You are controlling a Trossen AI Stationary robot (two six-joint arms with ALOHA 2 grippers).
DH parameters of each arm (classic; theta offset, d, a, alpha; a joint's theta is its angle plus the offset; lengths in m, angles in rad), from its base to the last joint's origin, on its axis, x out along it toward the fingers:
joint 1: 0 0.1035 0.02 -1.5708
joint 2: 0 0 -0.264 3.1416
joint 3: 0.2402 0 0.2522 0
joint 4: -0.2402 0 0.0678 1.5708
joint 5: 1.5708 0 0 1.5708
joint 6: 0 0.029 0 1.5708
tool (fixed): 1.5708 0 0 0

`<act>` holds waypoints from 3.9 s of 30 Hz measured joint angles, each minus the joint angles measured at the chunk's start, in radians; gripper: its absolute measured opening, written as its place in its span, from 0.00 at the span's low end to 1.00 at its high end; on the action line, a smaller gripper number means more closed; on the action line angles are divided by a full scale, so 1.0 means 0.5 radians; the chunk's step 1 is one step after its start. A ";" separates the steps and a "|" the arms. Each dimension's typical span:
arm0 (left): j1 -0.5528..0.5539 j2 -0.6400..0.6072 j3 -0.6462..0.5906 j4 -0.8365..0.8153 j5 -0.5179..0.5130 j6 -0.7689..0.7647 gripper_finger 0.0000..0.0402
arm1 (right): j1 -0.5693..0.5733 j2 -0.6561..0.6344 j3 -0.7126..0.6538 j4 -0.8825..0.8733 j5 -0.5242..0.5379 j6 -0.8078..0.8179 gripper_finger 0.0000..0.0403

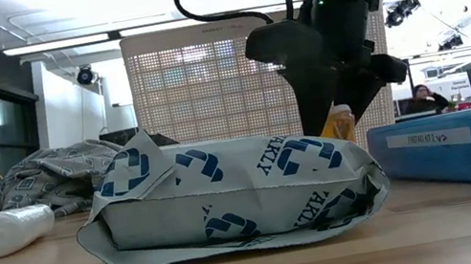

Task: Pick & place medical supplies in basket/bin
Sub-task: Put the orange pill bottle in the white bin

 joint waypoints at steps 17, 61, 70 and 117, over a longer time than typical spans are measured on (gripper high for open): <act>-0.001 0.000 0.000 0.000 -0.002 0.000 0.10 | -0.001 -0.018 0.000 -0.008 -0.017 0.000 0.48; 0.000 0.000 0.000 0.001 -0.002 0.000 0.10 | 0.000 -0.018 0.000 0.017 -0.045 -0.038 0.50; -0.001 0.000 0.000 0.000 -0.002 0.001 0.10 | -0.004 -0.018 0.088 -0.001 -0.085 -0.086 0.51; 0.000 0.001 0.000 0.001 -0.049 0.001 0.10 | -0.528 -0.019 1.927 -1.370 0.329 -1.081 0.49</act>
